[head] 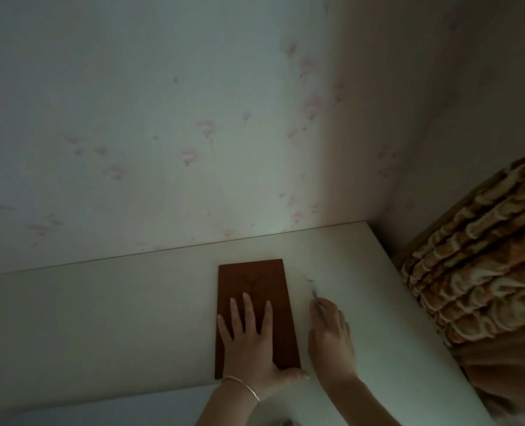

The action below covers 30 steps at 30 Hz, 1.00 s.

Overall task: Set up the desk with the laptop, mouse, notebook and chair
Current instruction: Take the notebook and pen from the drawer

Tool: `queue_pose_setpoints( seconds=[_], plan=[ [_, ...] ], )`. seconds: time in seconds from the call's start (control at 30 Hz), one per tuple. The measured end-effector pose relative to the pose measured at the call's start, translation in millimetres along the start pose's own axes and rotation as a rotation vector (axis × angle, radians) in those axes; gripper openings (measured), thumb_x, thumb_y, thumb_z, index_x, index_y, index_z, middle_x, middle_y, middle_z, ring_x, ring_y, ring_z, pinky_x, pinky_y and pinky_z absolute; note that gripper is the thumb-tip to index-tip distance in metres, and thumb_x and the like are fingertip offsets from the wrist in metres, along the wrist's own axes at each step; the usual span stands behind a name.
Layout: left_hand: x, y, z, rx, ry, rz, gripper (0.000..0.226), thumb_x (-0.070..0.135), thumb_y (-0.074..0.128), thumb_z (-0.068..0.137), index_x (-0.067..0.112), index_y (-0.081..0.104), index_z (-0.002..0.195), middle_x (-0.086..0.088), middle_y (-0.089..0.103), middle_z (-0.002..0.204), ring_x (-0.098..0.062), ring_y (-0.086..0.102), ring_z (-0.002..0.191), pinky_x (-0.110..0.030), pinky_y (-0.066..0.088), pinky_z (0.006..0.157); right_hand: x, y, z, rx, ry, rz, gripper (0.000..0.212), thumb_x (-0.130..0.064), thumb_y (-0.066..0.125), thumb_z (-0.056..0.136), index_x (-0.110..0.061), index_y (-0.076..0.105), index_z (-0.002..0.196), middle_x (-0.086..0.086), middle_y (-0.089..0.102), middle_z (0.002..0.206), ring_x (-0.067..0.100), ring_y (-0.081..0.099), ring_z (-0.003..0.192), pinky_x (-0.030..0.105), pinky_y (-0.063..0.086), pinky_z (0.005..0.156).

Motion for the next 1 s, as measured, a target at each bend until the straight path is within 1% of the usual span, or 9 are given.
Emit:
queue_pose_setpoints(
  seconds=[0.03, 0.13, 0.23, 0.33, 0.43, 0.6, 0.77, 0.9, 1.0],
  plan=[
    [1.2, -0.5, -0.2, -0.036, 0.003, 0.037, 0.134, 0.102, 0.025, 0.046, 0.019, 0.013, 0.150, -0.030, -0.002, 0.153, -0.052, -0.002, 0.139, -0.066, -0.003, 0.104, 0.1, 0.9, -0.1, -0.007, -0.001, -0.001, 0.055, 0.008, 0.067, 0.058, -0.002, 0.063, 0.112, 0.015, 0.060, 0.110, 0.031, 0.061, 0.087, 0.043, 0.056, 0.067],
    [2.0, -4.2, -0.2, -0.027, -0.023, 0.008, 0.133, 0.101, 0.026, 0.047, 0.018, 0.013, 0.150, -0.031, -0.003, 0.152, -0.053, -0.002, 0.138, -0.067, -0.001, 0.104, 0.1, 0.0, 0.4, -0.012, 0.006, -0.017, 0.053, 0.004, 0.068, 0.057, -0.003, 0.065, 0.110, 0.013, 0.061, 0.109, 0.032, 0.058, 0.084, 0.043, 0.054, 0.064],
    [1.4, 4.0, -2.2, -0.079, -0.029, -0.001, 0.133, 0.100, 0.028, 0.049, 0.023, -0.018, 0.146, -0.023, -0.031, 0.149, -0.047, -0.030, 0.134, -0.065, -0.014, 0.105, 1.5, -1.2, -1.2, -0.003, 0.003, -0.014, 0.053, 0.002, 0.069, 0.058, -0.005, 0.065, 0.111, 0.014, 0.061, 0.110, 0.032, 0.058, 0.085, 0.043, 0.055, 0.065],
    [2.1, 1.9, -3.6, -0.072, -0.027, -0.003, 0.136, 0.100, 0.014, 0.039, 0.024, -0.019, 0.146, -0.021, -0.031, 0.150, -0.045, -0.033, 0.133, -0.066, -0.013, 0.107, 1.8, -5.3, -3.7, -0.005, -0.017, -0.010, 0.052, -0.001, 0.069, 0.063, -0.008, 0.064, 0.114, 0.014, 0.061, 0.111, 0.031, 0.059, 0.087, 0.041, 0.055, 0.066],
    [-0.5, -2.3, -5.5, -0.100, -0.020, -0.031, 0.134, 0.102, 0.020, 0.041, 0.029, -0.015, 0.147, -0.018, -0.029, 0.152, -0.043, -0.031, 0.135, -0.065, -0.012, 0.109, 1.0, -16.7, -6.5, -0.009, -0.031, -0.001, 0.051, -0.003, 0.069, 0.065, -0.011, 0.064, 0.115, 0.013, 0.061, 0.112, 0.030, 0.060, 0.089, 0.039, 0.055, 0.067],
    [-0.9, -23.9, -28.6, -0.055, -0.028, -0.121, 0.108, 0.089, 0.036, 0.064, 0.034, -0.003, 0.148, -0.005, -0.017, 0.158, -0.029, -0.020, 0.143, -0.054, -0.005, 0.115, -8.4, -56.1, -8.7, 0.014, -0.088, 0.042, 0.045, -0.007, 0.071, 0.068, -0.015, 0.066, 0.112, 0.011, 0.063, 0.114, 0.028, 0.061, 0.096, 0.040, 0.056, 0.071],
    [-0.1, -82.2, -76.3, 0.173, -0.034, -0.134, 0.083, 0.070, 0.039, 0.076, 0.033, 0.016, 0.147, 0.001, 0.004, 0.159, -0.022, 0.000, 0.145, -0.042, 0.008, 0.118, -38.3, -120.3, -12.3, 0.052, -0.220, 0.099, 0.038, -0.014, 0.071, 0.070, -0.019, 0.068, 0.108, 0.006, 0.064, 0.112, 0.027, 0.060, 0.098, 0.041, 0.052, 0.077],
    [-9.7, -133.3, -131.1, 0.406, -0.072, -0.224, 0.072, 0.060, 0.052, 0.066, 0.024, 0.053, 0.128, -0.007, 0.047, 0.140, -0.029, 0.045, 0.128, -0.042, 0.044, 0.099, -78.0, -173.1, -24.2, 0.079, -0.371, 0.169, 0.034, -0.032, 0.052, 0.080, -0.020, 0.066, 0.109, 0.005, 0.063, 0.115, 0.029, 0.057, 0.103, 0.047, 0.047, 0.086],
    [-24.6, -158.9, -181.4, 0.532, -0.131, -0.236, 0.065, 0.055, 0.059, 0.063, 0.024, 0.057, 0.120, -0.004, 0.052, 0.133, -0.026, 0.051, 0.120, -0.038, 0.049, 0.091, -116.8, -204.3, -40.5, 0.096, -0.485, 0.249, 0.037, -0.036, 0.051, 0.079, -0.019, 0.067, 0.108, 0.006, 0.063, 0.116, 0.029, 0.055, 0.105, 0.044, 0.041, 0.090]
  ],
)
Point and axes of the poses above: each hand's wrist, its own z-axis towards the middle knuckle, its own y-axis out of the palm, x = y × z, the point moved 3 cm from there along z, towards the middle knuckle
